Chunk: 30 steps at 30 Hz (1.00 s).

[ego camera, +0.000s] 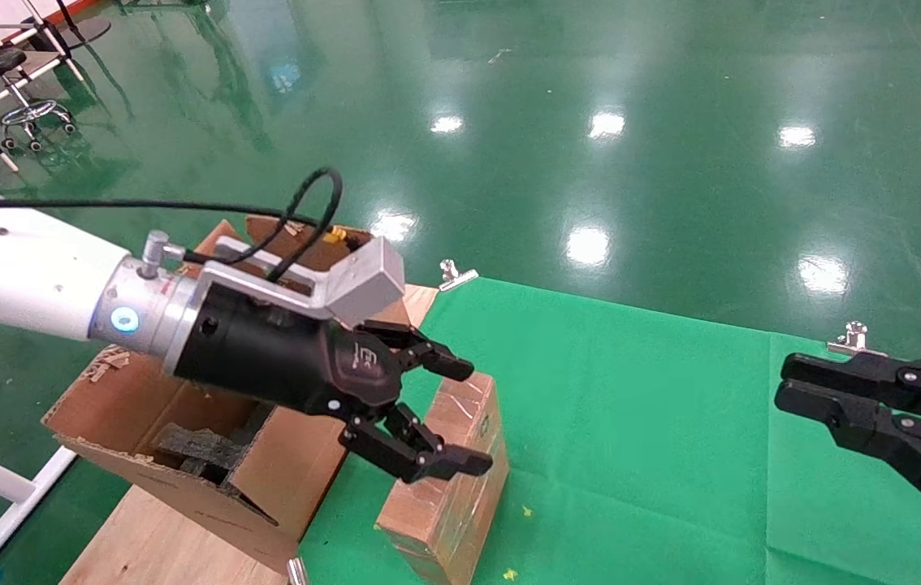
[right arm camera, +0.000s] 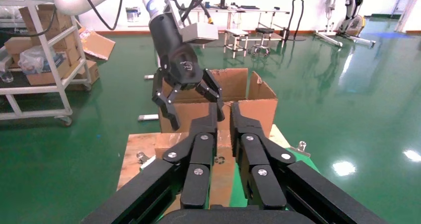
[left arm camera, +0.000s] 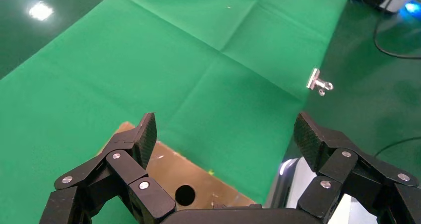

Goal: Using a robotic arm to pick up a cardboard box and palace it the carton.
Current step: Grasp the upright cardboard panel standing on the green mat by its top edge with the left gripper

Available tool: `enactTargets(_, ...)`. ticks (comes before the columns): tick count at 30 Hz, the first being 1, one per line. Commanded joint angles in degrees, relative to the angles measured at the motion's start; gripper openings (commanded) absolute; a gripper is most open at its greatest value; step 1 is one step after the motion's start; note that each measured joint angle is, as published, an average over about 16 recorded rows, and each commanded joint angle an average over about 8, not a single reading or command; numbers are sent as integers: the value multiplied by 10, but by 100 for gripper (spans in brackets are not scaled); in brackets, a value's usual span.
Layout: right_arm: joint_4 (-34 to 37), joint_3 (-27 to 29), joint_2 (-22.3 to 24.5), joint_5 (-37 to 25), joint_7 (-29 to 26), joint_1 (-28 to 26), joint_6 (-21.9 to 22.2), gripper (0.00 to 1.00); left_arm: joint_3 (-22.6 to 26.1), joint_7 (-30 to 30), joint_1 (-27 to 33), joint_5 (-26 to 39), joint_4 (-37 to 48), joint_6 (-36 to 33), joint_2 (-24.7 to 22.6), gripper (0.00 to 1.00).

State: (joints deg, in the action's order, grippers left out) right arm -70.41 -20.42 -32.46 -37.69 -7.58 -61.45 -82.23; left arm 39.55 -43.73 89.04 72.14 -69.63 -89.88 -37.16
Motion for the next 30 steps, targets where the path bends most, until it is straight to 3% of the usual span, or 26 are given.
enactTargets(1,0,0,0,0,0,0,0,0,5,-10,8,9,0,2,0,100)
enactTargets(9,0,0,0,0,0,0,0,0,71,-168,78,69,4,-7,-28,100)
enactTargets(14,0,0,0,0,0,0,0,0,124,-237,111,82,0,-10,-41,100)
enactTargets(30,0,0,0,0,0,0,0,0,259,-312,172,83,-5,-4,-69,100)
